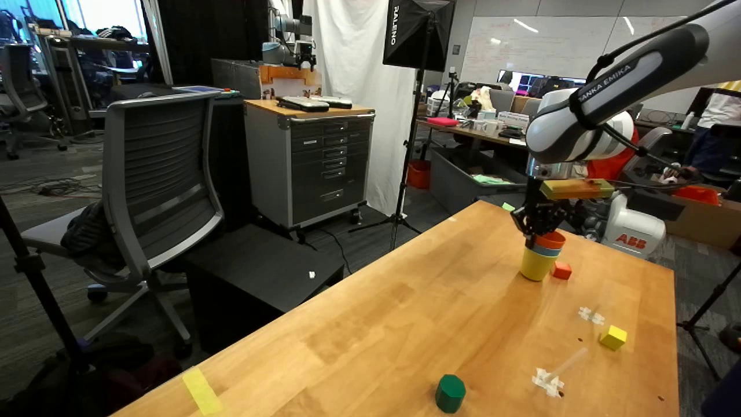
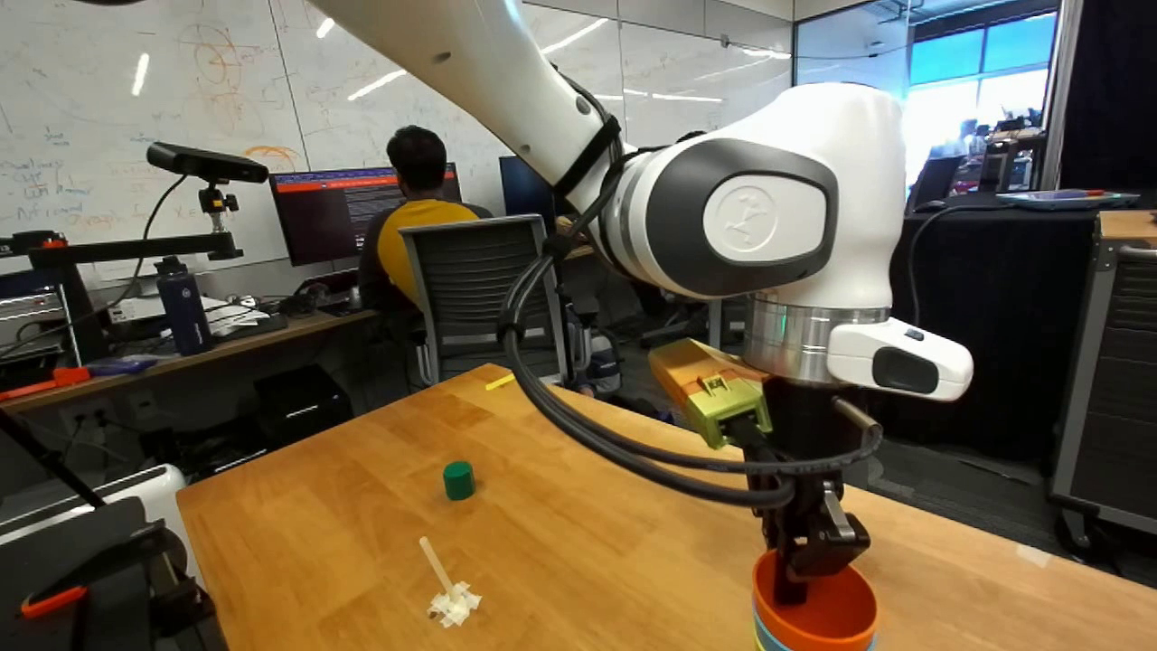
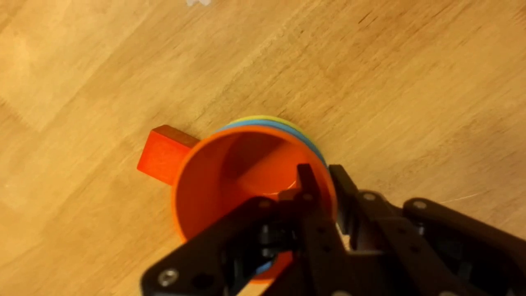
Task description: Stack the cups together
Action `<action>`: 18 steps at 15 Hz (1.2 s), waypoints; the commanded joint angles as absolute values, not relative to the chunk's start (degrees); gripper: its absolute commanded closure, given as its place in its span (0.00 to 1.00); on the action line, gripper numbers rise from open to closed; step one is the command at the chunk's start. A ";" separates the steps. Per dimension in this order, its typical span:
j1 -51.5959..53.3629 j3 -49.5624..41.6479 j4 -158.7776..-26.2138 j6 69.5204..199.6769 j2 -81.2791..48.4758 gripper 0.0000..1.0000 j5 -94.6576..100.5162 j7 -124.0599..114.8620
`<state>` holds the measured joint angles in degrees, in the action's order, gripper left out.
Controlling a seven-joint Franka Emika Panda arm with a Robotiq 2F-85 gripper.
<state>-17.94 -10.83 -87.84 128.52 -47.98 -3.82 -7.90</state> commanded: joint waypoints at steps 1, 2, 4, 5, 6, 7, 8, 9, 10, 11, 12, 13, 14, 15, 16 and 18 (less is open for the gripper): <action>-17.93 -10.73 -86.50 128.07 -47.93 0.51 -4.71 -7.79; -18.05 -10.64 -86.38 128.00 -47.87 0.44 -4.82 -7.66; -18.22 -10.51 -86.15 127.98 -47.74 0.28 -4.99 -7.49; -18.22 -10.46 -86.34 128.07 -47.45 0.22 -4.99 -7.35; -18.17 -10.30 -86.97 128.51 -46.71 0.13 -5.00 -6.96; -18.08 -10.08 -87.86 129.07 -45.74 0.06 -4.96 -6.40; -17.98 -9.71 -89.44 130.00 -44.15 0.00 -4.97 -5.55; -17.91 -9.34 -90.61 130.71 -42.87 0.00 -4.92 -4.66; -17.60 -9.10 -92.68 132.02 -40.74 0.00 -4.47 -3.40; -17.44 -8.75 -94.23 132.94 -39.02 0.00 -4.34 -2.16; -17.31 -8.12 -96.82 133.82 -36.39 0.00 -4.09 0.16; -17.03 -7.74 -99.07 134.66 -34.22 0.00 -3.71 2.02; -16.54 -7.32 -102.15 135.27 -31.51 0.00 -2.85 4.69; -16.01 -7.08 -104.88 135.90 -29.11 0.00 -2.11 6.70; -15.24 -7.04 -107.35 136.24 -26.97 0.00 -1.00 8.29; -13.77 -6.66 -112.76 135.51 -22.53 0.00 1.10 11.25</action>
